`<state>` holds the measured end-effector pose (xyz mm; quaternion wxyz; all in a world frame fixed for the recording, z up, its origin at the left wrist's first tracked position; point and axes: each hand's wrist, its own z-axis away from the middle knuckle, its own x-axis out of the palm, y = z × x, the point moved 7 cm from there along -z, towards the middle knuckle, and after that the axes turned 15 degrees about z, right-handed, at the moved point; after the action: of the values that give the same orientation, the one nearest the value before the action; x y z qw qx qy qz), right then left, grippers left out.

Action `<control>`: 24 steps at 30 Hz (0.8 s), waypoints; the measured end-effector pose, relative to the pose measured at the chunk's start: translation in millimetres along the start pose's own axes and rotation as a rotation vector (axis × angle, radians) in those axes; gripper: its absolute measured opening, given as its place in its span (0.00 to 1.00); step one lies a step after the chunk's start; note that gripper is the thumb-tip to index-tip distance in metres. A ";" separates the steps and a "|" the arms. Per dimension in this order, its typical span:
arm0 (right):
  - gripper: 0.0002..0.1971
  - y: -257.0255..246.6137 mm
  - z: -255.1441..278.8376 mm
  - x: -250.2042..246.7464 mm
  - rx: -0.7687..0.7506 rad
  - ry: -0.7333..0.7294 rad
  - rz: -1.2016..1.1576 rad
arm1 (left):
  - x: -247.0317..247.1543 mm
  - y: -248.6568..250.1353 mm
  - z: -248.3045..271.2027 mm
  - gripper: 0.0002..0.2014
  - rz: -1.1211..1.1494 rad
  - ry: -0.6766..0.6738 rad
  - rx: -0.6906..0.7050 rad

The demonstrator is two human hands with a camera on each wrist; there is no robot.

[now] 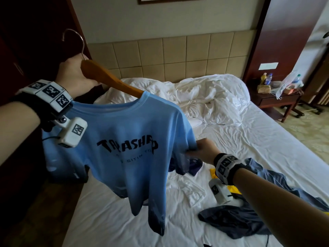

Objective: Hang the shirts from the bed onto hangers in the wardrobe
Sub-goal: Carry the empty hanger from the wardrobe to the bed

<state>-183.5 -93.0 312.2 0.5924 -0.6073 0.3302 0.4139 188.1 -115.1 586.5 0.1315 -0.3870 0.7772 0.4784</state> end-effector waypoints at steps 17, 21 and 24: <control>0.07 -182.5 -15.3 -143.0 -0.508 0.191 0.120 | 41.3 19.6 19.3 0.20 0.039 -0.058 0.101; 0.06 -180.9 -16.4 -133.9 -0.519 0.166 0.139 | 43.2 23.7 30.6 0.15 0.014 -0.058 0.102; 0.07 -168.7 -18.0 -128.1 -0.470 0.136 0.225 | 39.1 22.3 35.9 0.15 -0.001 -0.049 0.086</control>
<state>-87.4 -108.8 501.2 0.3619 -0.7140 0.3294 0.5008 139.8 -97.9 560.2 0.1673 -0.3698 0.7934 0.4537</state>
